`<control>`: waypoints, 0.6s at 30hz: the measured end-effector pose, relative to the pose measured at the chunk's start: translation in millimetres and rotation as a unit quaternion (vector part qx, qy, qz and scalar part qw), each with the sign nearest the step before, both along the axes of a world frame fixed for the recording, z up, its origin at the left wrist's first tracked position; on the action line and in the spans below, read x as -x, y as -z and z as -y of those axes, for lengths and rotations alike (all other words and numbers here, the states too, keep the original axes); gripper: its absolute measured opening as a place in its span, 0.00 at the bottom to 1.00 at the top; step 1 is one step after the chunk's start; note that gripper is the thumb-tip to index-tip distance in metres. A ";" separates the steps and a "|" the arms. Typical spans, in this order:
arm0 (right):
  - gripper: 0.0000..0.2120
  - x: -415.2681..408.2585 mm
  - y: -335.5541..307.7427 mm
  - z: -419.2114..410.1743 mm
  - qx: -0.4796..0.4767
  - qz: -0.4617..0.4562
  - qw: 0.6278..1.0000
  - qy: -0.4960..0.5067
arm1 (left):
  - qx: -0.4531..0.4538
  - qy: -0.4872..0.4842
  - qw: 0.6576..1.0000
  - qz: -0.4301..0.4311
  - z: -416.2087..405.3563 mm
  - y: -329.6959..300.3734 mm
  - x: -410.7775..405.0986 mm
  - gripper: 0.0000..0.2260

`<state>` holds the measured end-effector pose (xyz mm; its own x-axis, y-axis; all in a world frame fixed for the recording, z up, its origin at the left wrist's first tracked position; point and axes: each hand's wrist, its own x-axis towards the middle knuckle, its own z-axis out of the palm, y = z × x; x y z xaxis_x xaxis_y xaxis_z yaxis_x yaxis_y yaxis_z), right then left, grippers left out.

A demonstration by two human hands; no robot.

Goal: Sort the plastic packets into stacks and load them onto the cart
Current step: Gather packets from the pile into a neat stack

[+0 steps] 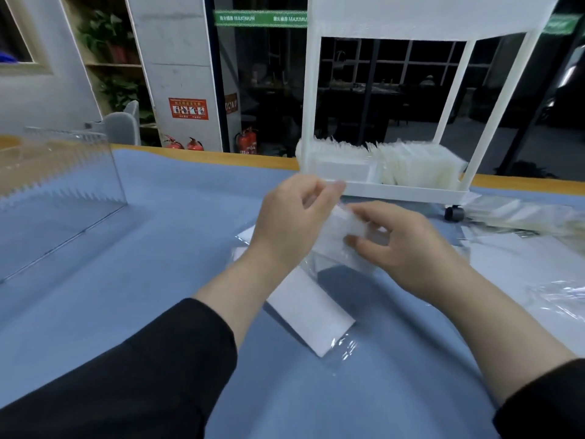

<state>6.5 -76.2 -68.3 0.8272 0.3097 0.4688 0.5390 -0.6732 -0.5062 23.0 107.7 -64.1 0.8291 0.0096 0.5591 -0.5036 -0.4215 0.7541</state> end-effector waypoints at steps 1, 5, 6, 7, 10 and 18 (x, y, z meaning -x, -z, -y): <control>0.17 -2.5 2.4 1.8 -0.003 -0.024 1.000 0.009 | 0.009 0.002 1.000 -0.029 0.1 8.5 -5.1 0.20; 0.12 -13.9 6.5 12.4 -0.012 -0.106 0.993 0.056 | 0.066 0.039 0.993 -0.094 -9.2 19.7 -14.5 0.28; 0.12 -15.0 7.6 13.9 -0.009 -0.112 0.992 0.061 | 0.081 0.042 0.990 -0.105 -10.4 18.5 -14.1 0.28; 0.11 -15.8 8.2 14.5 -0.012 -0.117 0.991 0.062 | 0.089 0.047 0.989 -0.108 -10.0 17.3 -12.6 0.27; 0.08 -13.7 5.6 14.7 -0.054 -0.097 0.993 0.034 | 0.093 0.064 0.990 -0.090 -7.3 13.4 -6.2 0.22; 0.22 -7.4 2.9 16.6 -0.011 -0.062 0.998 0.006 | 0.205 0.021 0.965 -0.162 -4.9 4.4 3.9 0.29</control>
